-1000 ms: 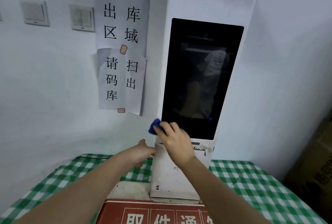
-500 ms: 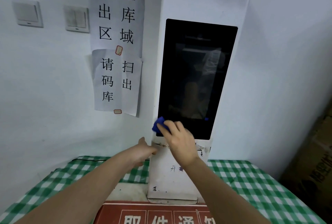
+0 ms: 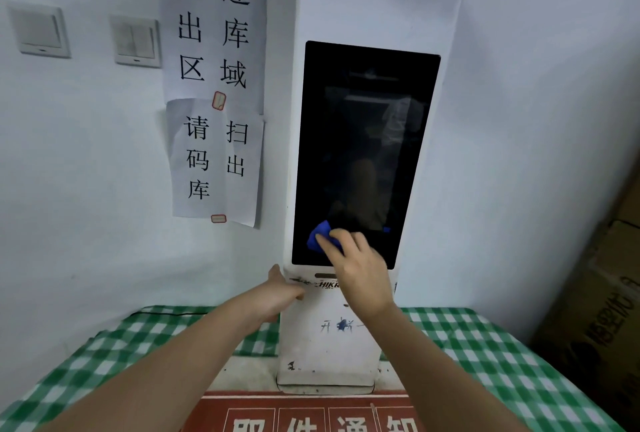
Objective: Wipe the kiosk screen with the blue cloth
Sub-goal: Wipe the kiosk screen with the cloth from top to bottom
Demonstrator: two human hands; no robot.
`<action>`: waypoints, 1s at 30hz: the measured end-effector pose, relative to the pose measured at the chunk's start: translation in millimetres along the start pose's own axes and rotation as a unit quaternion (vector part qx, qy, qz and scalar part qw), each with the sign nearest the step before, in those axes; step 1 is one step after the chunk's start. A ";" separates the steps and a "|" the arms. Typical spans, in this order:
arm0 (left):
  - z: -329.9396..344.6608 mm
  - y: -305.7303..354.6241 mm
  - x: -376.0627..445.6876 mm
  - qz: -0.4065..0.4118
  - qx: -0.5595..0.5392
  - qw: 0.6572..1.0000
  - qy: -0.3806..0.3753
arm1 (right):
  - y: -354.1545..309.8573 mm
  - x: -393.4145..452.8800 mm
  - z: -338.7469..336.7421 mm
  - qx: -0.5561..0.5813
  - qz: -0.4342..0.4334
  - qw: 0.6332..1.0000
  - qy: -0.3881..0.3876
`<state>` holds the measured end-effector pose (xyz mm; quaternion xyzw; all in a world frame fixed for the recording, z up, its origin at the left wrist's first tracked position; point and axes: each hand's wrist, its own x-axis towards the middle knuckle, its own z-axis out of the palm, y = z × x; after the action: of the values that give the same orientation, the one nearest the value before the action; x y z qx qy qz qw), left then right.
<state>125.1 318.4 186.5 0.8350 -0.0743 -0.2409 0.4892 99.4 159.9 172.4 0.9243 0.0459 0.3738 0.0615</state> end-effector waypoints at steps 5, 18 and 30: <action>3.6 1.1 0.4 -0.006 -0.003 1.000 -0.002 | 6.0 -20.5 9.7 -0.006 -0.009 0.999 -0.038; 7.3 6.7 -4.4 0.009 0.008 1.000 -0.001 | 29.6 -28.2 5.9 -0.003 0.052 0.998 0.033; 16.4 8.9 5.7 0.005 -0.002 1.000 0.014 | 44.5 -22.4 -7.5 0.007 0.092 0.993 0.072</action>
<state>123.3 299.0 185.6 0.8371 -0.0712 -0.2263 0.4930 79.9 113.6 169.0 0.8957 -0.0323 0.4431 0.0175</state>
